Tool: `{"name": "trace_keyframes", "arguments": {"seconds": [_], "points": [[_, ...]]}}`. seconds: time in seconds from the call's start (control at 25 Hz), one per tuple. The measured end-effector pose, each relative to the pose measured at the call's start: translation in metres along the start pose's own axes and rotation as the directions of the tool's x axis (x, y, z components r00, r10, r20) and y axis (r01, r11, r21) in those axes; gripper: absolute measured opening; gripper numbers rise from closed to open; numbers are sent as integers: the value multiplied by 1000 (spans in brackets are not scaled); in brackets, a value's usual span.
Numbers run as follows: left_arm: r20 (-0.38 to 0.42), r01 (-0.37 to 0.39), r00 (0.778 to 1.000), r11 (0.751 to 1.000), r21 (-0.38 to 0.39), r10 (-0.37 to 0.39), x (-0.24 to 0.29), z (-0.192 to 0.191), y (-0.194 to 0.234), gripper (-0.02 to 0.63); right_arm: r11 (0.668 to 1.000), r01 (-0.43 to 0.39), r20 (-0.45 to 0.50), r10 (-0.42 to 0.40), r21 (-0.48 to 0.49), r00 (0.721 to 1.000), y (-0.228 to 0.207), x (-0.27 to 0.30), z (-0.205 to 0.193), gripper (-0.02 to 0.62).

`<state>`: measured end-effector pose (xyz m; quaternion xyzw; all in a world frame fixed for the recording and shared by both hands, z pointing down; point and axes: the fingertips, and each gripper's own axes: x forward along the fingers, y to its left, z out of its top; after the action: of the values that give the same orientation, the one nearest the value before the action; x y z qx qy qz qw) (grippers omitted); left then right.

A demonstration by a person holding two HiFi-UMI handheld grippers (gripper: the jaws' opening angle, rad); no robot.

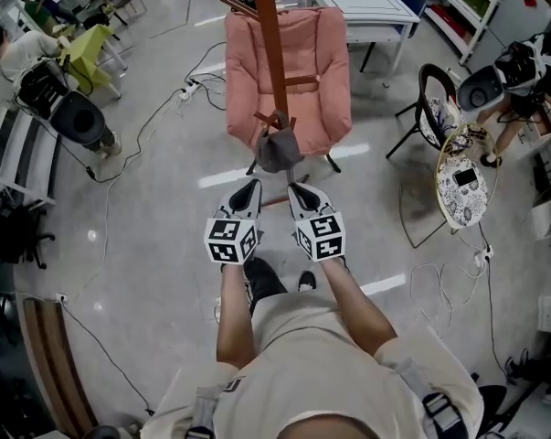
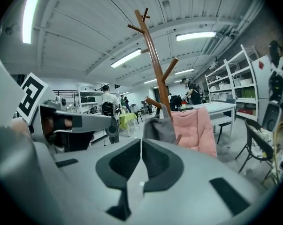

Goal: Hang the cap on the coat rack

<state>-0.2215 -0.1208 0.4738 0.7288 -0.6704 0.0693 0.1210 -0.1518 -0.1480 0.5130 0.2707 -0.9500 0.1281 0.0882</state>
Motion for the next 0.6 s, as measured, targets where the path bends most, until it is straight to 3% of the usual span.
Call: {"name": "trace_keyframes", "arguments": {"seconds": [0.6], "points": [[5, -3, 1000, 1000, 9, 3, -9, 2, -1, 8, 999, -44, -11, 45, 29, 999, 12, -1, -1, 5]]}}
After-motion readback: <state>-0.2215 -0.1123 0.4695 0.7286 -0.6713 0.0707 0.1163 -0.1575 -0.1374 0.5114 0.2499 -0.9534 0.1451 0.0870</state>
